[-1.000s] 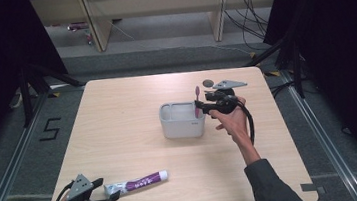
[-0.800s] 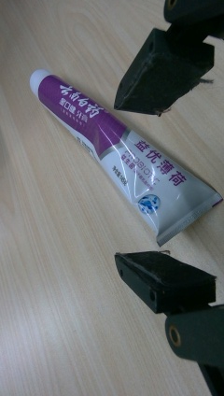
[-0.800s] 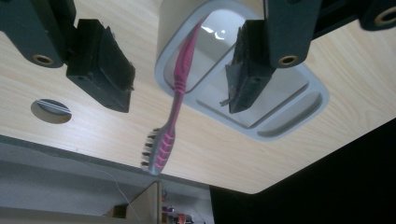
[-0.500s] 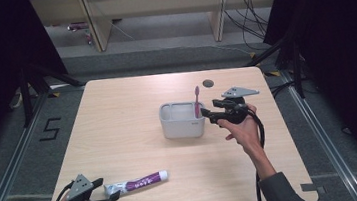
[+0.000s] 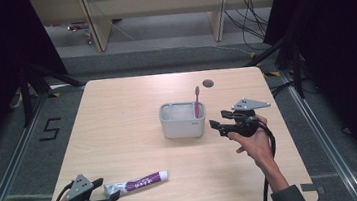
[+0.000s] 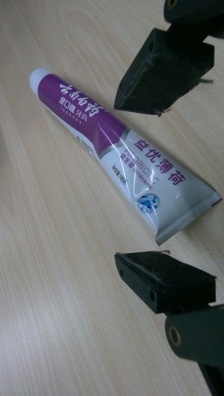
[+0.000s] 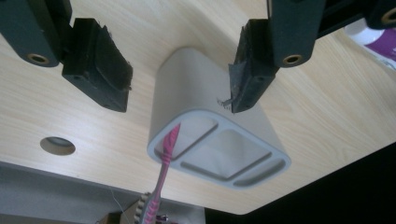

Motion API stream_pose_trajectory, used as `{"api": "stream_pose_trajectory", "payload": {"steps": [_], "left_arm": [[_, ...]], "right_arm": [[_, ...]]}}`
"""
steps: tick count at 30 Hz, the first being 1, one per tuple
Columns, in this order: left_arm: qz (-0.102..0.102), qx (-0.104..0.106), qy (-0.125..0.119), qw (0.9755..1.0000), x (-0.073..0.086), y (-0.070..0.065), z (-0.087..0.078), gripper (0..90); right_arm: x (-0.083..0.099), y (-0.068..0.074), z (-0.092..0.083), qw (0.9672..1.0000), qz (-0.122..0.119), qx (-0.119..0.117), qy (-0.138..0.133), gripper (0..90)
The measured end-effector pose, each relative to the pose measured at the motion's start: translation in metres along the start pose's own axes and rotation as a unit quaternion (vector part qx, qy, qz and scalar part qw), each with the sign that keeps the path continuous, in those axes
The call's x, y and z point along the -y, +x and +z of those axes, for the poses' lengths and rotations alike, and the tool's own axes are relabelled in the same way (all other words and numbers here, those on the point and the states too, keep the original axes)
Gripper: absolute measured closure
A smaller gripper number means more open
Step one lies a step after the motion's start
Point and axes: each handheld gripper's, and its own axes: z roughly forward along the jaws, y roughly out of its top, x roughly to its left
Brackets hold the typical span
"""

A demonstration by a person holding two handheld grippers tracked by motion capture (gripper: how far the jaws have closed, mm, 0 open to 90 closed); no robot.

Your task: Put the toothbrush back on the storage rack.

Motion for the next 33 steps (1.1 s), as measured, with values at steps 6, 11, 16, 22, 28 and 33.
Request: {"api": "stream_pose_trajectory", "payload": {"steps": [6,11,16,22,28,33], "left_arm": [[-0.003,0.001,0.001,1.0,0.0,0.0,-0.001,21.1],[-0.004,0.004,0.001,1.0,0.001,0.0,0.0,21.1],[-0.004,0.003,0.0,1.0,0.001,0.001,-0.001,21.2],[-0.005,0.003,0.0,1.0,0.001,0.0,0.0,21.2],[-0.005,0.001,0.0,1.0,0.0,0.001,-0.001,21.2],[-0.003,0.001,0.0,1.0,-0.001,0.001,0.0,21.1]], "right_arm": [[0.016,0.002,-0.007,0.9999,0.01,0.002,0.006,39.0],[0.03,0.0,-0.012,0.9998,0.005,0.004,0.019,38.9],[0.042,0.003,-0.014,0.9995,0.013,-0.004,0.028,38.1],[0.049,0.008,-0.016,0.9993,0.008,-0.007,0.036,35.8],[0.057,0.017,-0.016,0.9988,-0.003,-0.021,0.044,30.8],[0.069,0.027,-0.015,0.9975,0.03,-0.025,0.059,25.5]]}}
